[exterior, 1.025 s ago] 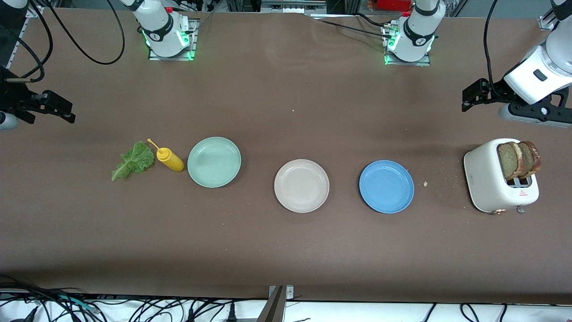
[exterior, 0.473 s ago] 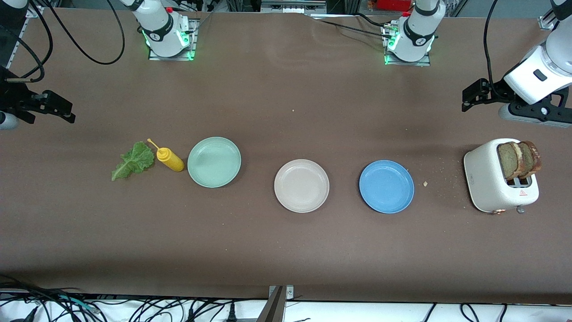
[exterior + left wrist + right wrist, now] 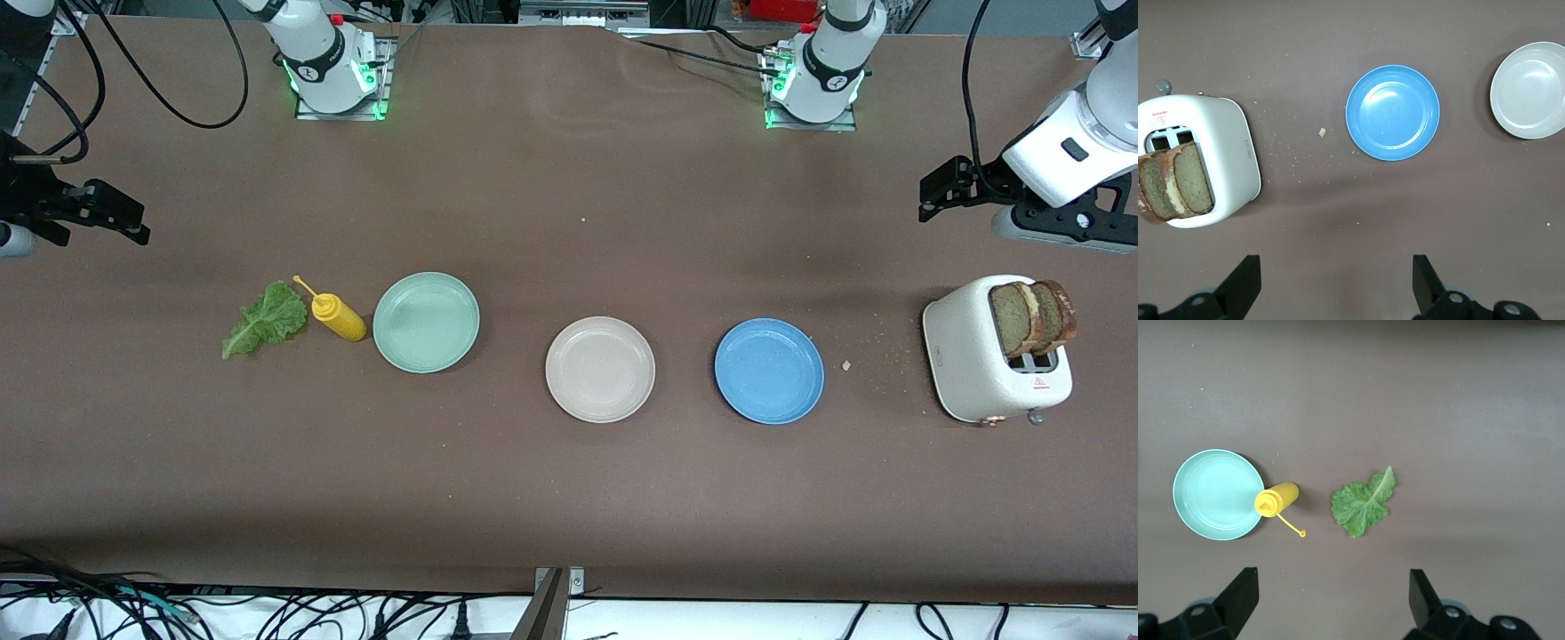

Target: Make sandwich in beige plate with both arms

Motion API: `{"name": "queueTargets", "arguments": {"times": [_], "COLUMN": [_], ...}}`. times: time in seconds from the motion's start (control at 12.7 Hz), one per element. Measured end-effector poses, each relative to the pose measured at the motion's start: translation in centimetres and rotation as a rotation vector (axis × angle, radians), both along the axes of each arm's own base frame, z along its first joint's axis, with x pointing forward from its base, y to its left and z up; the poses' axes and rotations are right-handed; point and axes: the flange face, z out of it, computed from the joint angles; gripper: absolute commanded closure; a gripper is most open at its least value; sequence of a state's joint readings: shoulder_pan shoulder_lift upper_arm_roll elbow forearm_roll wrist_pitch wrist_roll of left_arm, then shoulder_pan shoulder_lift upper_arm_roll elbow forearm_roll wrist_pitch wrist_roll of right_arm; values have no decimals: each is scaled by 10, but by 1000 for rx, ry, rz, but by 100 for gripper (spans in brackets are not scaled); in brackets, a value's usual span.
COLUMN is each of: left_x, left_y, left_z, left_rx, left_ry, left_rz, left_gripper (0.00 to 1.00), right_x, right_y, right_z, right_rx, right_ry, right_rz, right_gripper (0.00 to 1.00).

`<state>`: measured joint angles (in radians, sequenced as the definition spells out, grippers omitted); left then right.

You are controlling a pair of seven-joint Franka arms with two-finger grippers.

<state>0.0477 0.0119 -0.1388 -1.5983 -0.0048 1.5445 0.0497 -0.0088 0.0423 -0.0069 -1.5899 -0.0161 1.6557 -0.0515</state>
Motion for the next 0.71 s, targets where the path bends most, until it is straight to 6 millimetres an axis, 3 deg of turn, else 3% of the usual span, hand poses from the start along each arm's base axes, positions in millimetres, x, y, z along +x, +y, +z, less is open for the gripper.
{"name": "queueTargets", "arguments": {"times": [0.32,0.71], "left_x": [2,20], "left_y": [4,54], "left_z": [-4,-44], "left_rx": [4,95], "left_ry": [7,54], "left_rz": [7,64], "left_gripper": [0,0], "right_x": [0,1], "right_y": [0,0], "right_z": [-1,-2], "right_rx": [0,0], "right_ry": [1,3], "right_rz": [0,0], "right_gripper": [0,0]}}
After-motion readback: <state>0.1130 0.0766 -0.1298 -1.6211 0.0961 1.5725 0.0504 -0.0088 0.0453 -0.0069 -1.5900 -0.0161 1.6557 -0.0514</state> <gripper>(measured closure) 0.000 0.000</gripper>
